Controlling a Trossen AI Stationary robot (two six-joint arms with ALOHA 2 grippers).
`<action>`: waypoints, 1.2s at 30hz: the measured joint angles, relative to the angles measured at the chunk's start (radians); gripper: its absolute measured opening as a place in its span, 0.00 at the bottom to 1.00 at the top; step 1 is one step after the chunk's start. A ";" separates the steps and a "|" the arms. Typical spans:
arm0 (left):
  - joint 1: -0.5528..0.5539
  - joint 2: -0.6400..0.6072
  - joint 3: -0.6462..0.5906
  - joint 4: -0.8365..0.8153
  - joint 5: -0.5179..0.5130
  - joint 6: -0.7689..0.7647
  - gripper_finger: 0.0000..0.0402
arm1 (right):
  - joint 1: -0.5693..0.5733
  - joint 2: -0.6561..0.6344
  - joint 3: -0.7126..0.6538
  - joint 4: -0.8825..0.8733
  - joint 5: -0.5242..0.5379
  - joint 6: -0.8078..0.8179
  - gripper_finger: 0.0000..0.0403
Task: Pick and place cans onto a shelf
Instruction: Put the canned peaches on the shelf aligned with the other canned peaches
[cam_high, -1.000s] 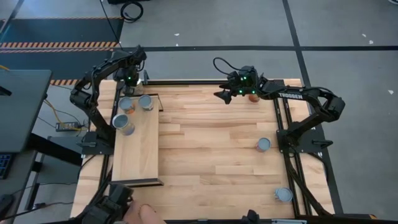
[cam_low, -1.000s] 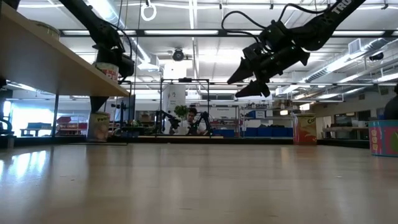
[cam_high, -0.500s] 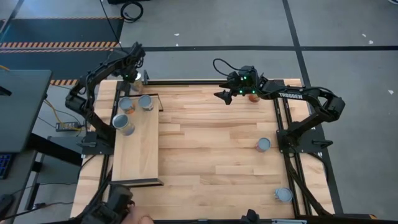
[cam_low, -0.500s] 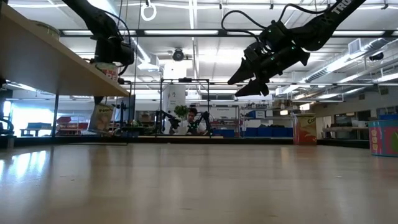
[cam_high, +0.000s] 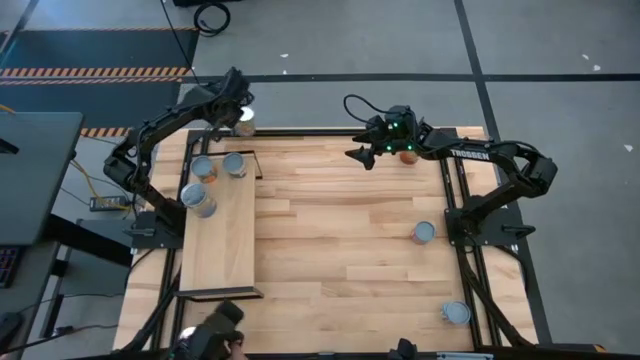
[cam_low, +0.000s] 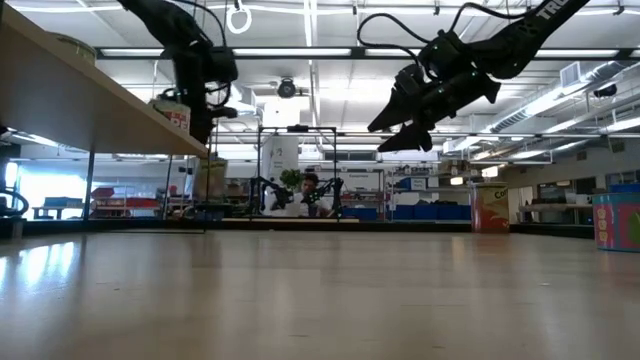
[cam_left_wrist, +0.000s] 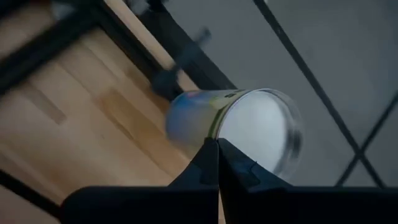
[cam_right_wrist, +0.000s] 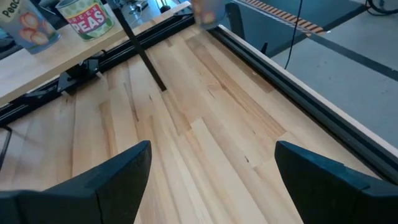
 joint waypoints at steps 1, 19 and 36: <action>-0.016 0.000 0.000 0.010 0.001 0.012 0.00 | 0.000 -0.007 0.000 -0.006 0.000 -0.004 0.87; -0.405 0.010 0.000 0.297 -0.005 0.068 0.00 | 0.000 -0.118 0.000 -0.069 0.077 -0.057 0.87; -0.707 0.010 0.000 0.413 0.035 0.339 0.00 | 0.185 -0.339 0.000 -0.330 0.111 -0.068 0.87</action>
